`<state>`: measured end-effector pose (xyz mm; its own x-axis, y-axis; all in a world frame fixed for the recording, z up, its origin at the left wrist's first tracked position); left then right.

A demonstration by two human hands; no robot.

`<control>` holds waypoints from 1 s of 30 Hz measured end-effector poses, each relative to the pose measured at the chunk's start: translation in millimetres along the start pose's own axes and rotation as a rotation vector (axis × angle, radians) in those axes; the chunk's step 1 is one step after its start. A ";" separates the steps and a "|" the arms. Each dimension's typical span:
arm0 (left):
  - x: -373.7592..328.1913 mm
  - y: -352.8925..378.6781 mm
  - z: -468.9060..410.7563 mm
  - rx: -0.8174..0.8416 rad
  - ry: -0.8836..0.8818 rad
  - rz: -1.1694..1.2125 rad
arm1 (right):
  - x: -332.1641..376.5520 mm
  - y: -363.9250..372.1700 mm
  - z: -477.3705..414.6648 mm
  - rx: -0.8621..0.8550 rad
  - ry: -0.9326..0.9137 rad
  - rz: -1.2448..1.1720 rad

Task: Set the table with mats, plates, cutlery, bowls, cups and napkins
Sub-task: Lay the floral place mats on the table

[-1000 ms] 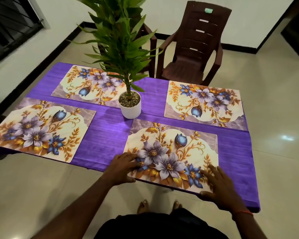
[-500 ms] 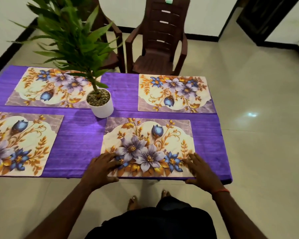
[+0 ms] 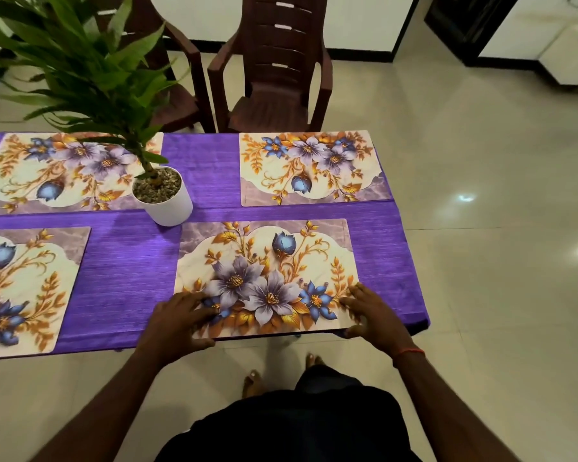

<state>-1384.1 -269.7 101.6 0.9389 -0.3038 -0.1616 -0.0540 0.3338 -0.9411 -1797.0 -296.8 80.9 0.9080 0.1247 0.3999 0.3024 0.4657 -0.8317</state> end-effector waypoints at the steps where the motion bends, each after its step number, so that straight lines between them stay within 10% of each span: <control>1: 0.0 0.5 -0.2 0.006 0.000 -0.006 | 0.0 -0.9 0.1 -0.009 0.001 -0.007; 30: 2.0 -2.2 -0.1 0.003 -0.050 0.072 | 6.7 -16.8 -1.6 0.010 -0.003 -0.069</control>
<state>-1382.1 -271.0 103.4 0.9485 -0.2337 -0.2140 -0.1214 0.3558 -0.9266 -1795.5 -305.2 96.9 0.8844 0.0943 0.4572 0.3613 0.4819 -0.7983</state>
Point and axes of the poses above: each hand's wrist, its own z-axis away from the middle knuckle, its own y-axis out of the palm, x = y × z, the point moved 8 cm from there along -z, towards the middle knuckle
